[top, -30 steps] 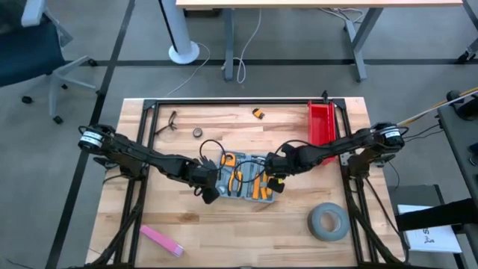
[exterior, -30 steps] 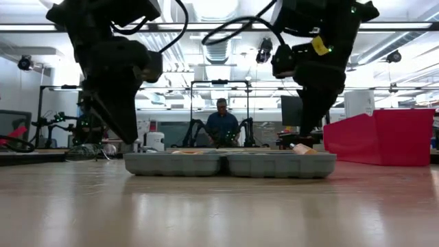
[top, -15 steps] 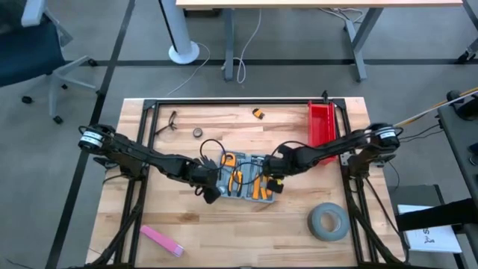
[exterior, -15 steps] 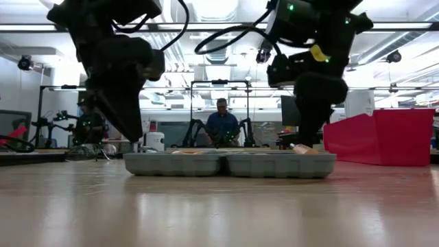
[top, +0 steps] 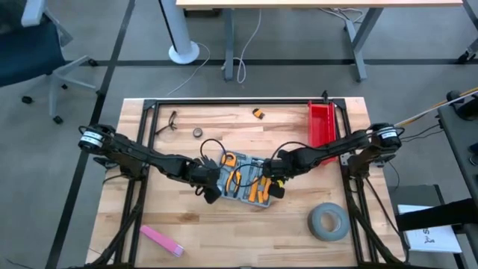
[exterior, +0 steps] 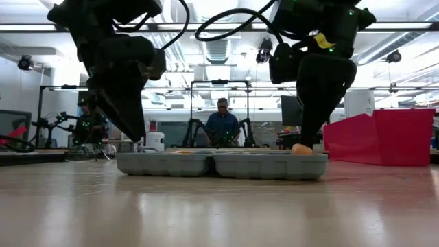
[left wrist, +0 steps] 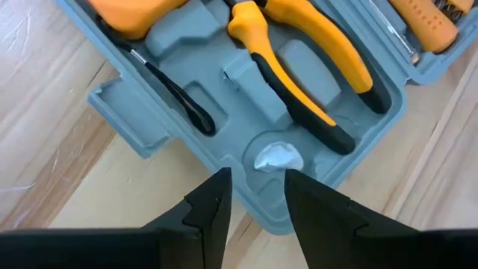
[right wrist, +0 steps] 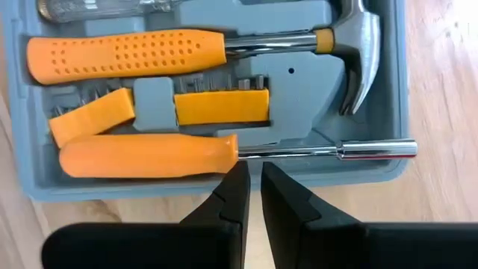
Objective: Prefit tool cases
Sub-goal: Put the yellow nut driver into the gray pre-fit tool case, then adjust the bottom yellow screwdriver bit set in the gray pre-fit tool case
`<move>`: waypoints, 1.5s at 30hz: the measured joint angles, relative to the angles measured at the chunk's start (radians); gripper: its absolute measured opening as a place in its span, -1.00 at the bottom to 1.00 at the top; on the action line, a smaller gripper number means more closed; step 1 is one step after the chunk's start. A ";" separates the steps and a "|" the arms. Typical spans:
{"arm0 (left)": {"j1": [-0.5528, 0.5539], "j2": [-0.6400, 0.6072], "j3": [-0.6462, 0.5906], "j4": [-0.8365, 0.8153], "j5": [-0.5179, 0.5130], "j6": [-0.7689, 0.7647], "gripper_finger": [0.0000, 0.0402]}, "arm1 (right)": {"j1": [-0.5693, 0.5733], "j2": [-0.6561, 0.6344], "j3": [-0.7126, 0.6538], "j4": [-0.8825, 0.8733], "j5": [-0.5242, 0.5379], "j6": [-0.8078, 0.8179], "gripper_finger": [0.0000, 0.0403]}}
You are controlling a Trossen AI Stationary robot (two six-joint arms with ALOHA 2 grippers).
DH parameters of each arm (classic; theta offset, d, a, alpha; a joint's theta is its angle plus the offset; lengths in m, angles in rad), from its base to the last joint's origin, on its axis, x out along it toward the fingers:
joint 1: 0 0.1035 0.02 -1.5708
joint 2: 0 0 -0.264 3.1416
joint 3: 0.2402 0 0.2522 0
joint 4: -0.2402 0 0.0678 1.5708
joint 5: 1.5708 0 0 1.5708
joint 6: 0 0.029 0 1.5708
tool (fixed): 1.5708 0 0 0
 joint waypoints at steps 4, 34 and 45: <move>0.000 0.000 0.000 0.001 0.000 0.000 -0.37 | 0.000 -0.006 0.000 -0.001 0.004 0.005 -0.91; 0.001 0.000 0.000 0.006 -0.001 0.017 -0.24 | 0.137 0.086 0.080 0.184 -0.113 -0.200 -0.91; 0.001 0.000 0.000 0.016 0.000 0.008 -0.30 | 0.137 0.206 0.182 0.089 -0.151 -0.337 -0.91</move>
